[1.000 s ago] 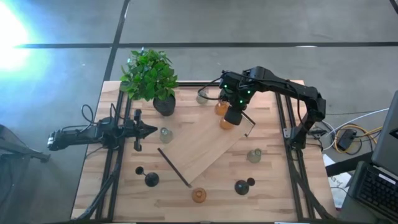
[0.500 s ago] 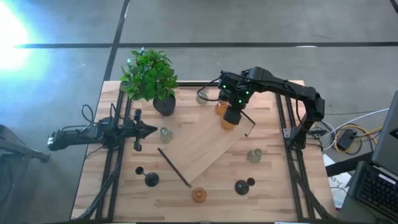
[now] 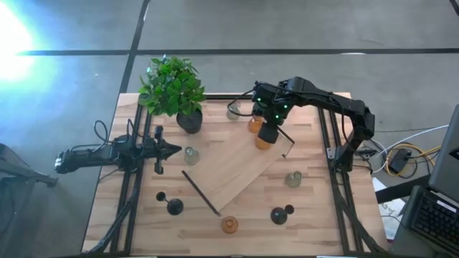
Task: Pick & Place candle stick holders
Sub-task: Put the right yellow glass candle holder on the shelf, then put the yellow glass candle holder on the shelf
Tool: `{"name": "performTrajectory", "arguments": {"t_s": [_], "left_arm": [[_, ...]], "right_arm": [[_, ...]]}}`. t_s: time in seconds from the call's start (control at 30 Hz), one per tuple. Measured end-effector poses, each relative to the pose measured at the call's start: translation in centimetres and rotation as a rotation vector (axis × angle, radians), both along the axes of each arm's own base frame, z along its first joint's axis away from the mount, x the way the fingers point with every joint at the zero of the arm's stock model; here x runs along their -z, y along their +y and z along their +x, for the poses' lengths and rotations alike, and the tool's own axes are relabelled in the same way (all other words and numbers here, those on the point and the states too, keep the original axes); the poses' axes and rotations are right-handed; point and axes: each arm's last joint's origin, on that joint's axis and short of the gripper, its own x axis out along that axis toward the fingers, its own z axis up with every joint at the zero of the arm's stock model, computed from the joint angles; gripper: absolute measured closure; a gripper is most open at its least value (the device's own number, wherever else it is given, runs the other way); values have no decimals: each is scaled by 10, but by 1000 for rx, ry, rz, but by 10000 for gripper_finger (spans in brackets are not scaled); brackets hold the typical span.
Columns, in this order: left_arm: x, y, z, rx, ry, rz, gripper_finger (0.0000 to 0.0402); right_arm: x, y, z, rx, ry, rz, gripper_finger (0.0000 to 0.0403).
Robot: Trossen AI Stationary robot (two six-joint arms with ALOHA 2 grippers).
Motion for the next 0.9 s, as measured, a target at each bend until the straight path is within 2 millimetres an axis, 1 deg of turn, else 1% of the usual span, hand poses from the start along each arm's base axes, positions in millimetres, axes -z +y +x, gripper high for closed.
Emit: {"name": "performTrajectory", "arguments": {"t_s": [0.6,0.77,0.9], "left_arm": [[0,0,0,0,0,0,383],[0,0,0,0,0,0,383],[0,0,0,0,0,0,383]], "right_arm": [[-3,-1,4,2,-45,-5,287],[-9,-1,4,2,-70,-12,288],[-21,0,0,3,-85,-17,284]]}}
